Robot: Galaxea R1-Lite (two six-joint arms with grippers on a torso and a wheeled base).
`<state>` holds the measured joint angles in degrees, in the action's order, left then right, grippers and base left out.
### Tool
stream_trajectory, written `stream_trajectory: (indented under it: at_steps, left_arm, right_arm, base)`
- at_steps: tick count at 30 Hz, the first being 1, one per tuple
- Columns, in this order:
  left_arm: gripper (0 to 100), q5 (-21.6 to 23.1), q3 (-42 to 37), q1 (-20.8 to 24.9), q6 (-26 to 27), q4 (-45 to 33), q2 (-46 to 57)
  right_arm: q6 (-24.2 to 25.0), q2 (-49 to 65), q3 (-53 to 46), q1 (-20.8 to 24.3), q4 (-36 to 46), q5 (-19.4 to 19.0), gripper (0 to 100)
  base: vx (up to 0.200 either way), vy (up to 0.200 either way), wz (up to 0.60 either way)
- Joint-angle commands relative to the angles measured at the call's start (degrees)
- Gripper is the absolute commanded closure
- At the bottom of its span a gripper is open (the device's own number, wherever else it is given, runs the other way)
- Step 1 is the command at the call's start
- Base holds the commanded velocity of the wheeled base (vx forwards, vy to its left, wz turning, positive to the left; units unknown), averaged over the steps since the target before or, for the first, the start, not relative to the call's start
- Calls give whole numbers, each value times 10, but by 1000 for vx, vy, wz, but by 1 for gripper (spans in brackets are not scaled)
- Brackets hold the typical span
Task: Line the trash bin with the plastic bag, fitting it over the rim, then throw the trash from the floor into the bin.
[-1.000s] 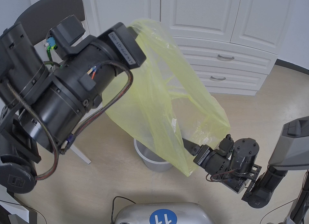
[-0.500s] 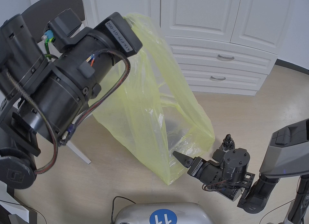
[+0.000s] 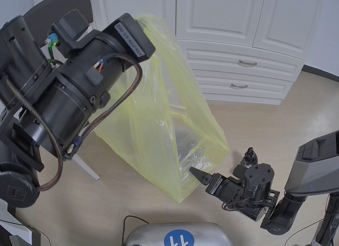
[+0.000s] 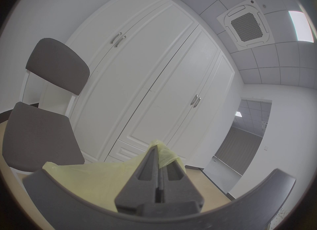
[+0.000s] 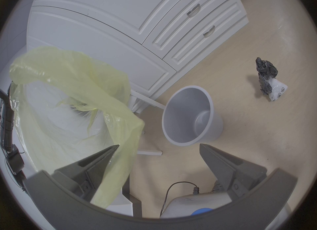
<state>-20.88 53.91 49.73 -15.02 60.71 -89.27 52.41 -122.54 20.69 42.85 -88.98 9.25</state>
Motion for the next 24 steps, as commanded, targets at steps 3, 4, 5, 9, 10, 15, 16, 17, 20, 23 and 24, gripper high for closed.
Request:
stream_trajectory:
  at_steps: [3, 4, 5, 9, 10, 15, 16, 17, 20, 23, 24]
  left_arm:
    - [100, 0, 0, 0, 0, 0, 0]
    - [100, 0, 0, 1, 0, 0, 0]
    - [100, 0, 0, 1, 0, 0, 0]
    - [100, 0, 0, 5, 0, 1, -2]
    - [100, 0, 0, 5, 0, 1, -2]
    - [100, 0, -1, 6, 1, 1, 1]
    - [100, -1, -1, 6, 1, 1, 1]
    - [100, 0, -1, 6, 0, 1, 1]
    - [100, 0, -1, 6, 1, 1, 1]
    - [100, 0, -1, 6, 1, 1, 0]
    - [100, 0, -1, 6, 1, 1, 0]
  right_arm:
    - [0, 3, 1, 6, -10, 1, 0]
    - [1, 1, 8, 14, -10, 9, 0]
    - [1, 1, 8, 17, -10, 10, 0]
    - [-1, -3, 17, 52, -10, 43, 0]
    - [-2, -3, 17, 53, -10, 43, 0]
    - [-2, -17, 23, 47, -10, 45, 0]
    - [-2, -18, 26, 46, -10, 46, 0]
    - [-2, -18, 26, 46, -10, 46, 0]
    - [-2, -18, 29, 44, -10, 46, 0]
    - [-3, -17, 30, 44, -10, 46, 0]
    - [-3, -17, 30, 44, -10, 46, 0]
  base:
    - [0, 0, 0]
    - [0, 0, 0]
    - [0, 0, 0]
    - [0, 0, 0]
    - [0, 0, 0]
    - [0, 0, 0]
    - [0, 0, 0]
    - [0, 0, 0]
    - [0, 0, 0]
    - [0, 0, 0]
    - [0, 0, 0]
